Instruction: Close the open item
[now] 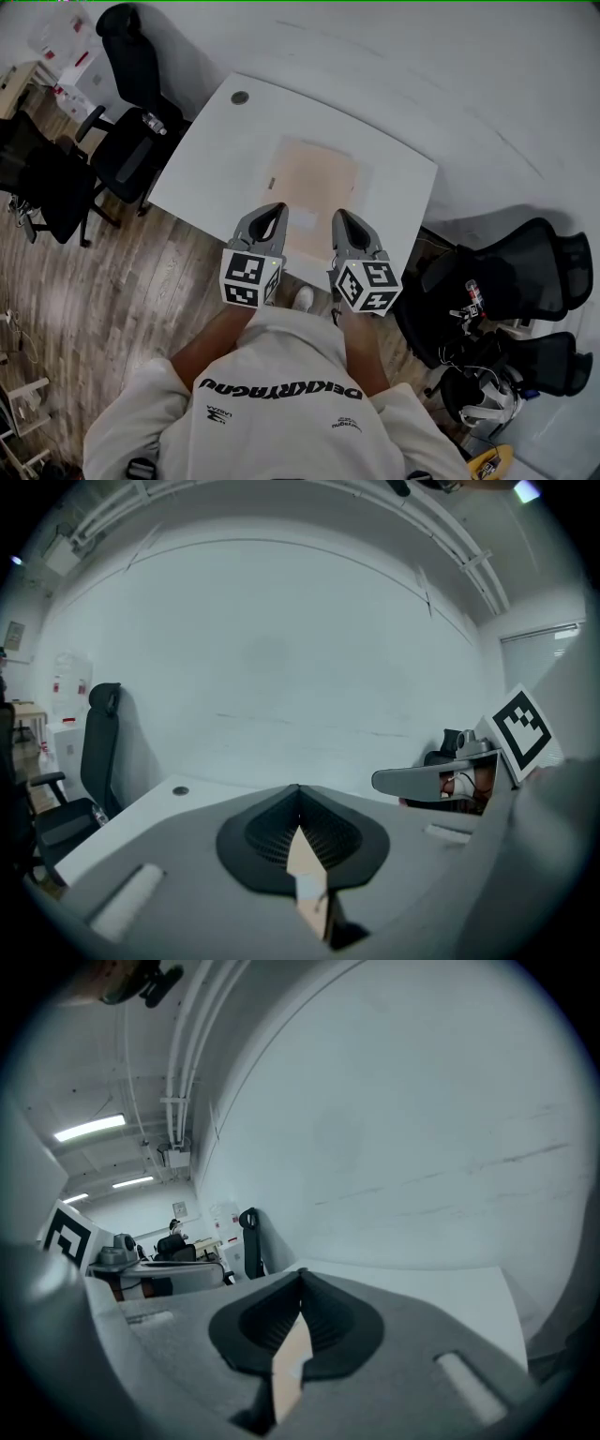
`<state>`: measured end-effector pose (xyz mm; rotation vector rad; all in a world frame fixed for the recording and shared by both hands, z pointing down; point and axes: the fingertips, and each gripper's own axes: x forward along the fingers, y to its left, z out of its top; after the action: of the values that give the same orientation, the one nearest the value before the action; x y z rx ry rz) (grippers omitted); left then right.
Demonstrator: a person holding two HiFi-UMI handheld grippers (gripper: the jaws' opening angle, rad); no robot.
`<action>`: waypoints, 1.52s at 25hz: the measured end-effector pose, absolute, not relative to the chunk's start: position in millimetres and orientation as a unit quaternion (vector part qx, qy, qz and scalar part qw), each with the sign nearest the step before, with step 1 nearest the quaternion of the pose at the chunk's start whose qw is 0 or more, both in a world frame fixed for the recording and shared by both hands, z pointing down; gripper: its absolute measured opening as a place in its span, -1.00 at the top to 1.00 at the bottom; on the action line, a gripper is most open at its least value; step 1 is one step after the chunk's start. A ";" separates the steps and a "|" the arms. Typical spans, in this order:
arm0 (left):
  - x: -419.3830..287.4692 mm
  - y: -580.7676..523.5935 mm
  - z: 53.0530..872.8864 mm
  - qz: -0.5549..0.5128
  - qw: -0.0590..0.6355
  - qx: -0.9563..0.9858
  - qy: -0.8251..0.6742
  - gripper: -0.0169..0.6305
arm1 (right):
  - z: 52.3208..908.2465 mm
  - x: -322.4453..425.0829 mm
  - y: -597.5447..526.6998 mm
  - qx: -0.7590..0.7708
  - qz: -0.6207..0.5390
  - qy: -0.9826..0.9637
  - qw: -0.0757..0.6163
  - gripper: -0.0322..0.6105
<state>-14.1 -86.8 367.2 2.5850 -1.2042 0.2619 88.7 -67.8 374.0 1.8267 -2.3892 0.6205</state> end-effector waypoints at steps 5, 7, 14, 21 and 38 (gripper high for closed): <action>-5.7 -85.2 357.6 0.076 0.121 0.902 -0.407 0.95 | 364.7 97.0 -66.7 0.610 0.182 -0.771 0.020 0.91; -4.1 -84.6 353.6 0.068 0.115 0.904 -0.405 0.95 | 361.7 99.2 -66.0 0.614 0.173 -0.770 0.019 0.91; 0.0 -84.0 343.9 0.054 0.099 0.907 -0.406 0.95 | 352.4 105.0 -63.0 0.625 0.152 -0.765 0.017 0.91; 0.0 -83.1 337.7 0.048 0.090 0.907 -0.408 0.95 | 347.3 102.0 -61.3 0.625 0.142 -0.768 0.015 0.91; -4.3 -89.0 343.3 0.051 0.091 0.905 -0.413 0.95 | 347.4 99.7 -68.2 0.622 0.136 -0.771 0.015 0.91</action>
<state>-4.3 -89.0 343.3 2.6889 -1.2288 0.1503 99.7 -68.2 347.4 1.9350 -2.3993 0.4217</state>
